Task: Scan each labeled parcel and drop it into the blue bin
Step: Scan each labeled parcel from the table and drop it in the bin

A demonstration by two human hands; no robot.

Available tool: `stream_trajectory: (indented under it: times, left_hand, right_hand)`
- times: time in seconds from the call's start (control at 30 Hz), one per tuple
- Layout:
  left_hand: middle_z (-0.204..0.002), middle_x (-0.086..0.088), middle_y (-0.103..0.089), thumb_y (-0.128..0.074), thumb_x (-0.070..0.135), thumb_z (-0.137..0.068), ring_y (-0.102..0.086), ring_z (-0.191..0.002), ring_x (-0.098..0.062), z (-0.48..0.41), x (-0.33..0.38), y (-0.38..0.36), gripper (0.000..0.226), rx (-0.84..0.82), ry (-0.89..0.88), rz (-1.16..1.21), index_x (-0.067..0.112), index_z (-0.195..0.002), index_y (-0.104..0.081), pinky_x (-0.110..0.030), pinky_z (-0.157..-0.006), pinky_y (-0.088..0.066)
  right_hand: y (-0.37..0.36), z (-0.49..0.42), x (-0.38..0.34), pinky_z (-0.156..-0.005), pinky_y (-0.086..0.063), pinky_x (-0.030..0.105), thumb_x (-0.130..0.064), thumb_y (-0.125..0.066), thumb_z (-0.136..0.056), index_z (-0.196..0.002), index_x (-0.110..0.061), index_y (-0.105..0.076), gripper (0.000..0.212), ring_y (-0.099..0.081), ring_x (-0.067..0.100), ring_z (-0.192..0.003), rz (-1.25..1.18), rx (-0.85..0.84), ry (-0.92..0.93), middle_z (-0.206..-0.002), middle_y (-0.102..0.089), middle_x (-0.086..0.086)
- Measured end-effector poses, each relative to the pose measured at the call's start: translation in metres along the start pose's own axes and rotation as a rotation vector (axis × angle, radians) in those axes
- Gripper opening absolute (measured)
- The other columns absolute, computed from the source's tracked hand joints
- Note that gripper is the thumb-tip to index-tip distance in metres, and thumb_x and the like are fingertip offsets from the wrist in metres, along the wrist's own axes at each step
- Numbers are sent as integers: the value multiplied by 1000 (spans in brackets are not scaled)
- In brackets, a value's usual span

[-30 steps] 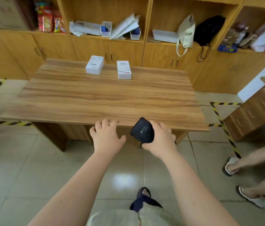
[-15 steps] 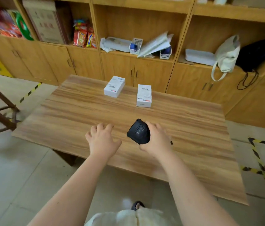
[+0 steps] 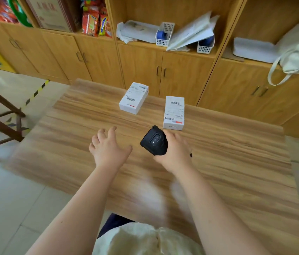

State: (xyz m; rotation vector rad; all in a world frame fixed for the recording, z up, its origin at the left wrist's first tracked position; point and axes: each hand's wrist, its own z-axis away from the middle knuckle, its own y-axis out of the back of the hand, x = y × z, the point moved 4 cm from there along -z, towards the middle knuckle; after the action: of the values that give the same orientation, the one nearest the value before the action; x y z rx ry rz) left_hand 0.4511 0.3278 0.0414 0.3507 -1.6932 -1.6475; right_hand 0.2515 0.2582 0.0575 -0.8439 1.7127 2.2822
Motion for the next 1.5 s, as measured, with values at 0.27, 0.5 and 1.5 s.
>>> stream_trajectory:
  times: [0.27,0.5,1.5]
  left_hand:
    - [-150,-8,-34,-68,58,-78,-28,-137,-33,-133,8,-23,86,-172,5,65,30,-150,-29,-50,-109,-28]
    - [-145,-10,-36,-75,61,-73,-31,-136,-33,-257,34,-83,103,-390,99,108,18,-150,-23,-50,-106,-35]
    - [-106,-3,-72,-73,2,-85,-71,-80,-17,-232,-59,-87,38,-883,309,904,11,-119,-59,-31,-60,-59]
  right_hand:
    - [-27,-96,-36,-99,-40,43,-37,-80,-67,-146,-31,-37,90,-44,28,-120,-5,18,-118,-131,-46,-1]
    - [-53,-171,-50,-93,-39,39,-34,-79,-69,-144,-33,-37,86,-44,27,-120,16,22,-259,-131,-46,-3]
    - [-96,-107,-96,-95,-45,48,-36,-81,-60,-134,-40,-43,84,-46,25,-119,-157,68,-537,-121,-47,-5]
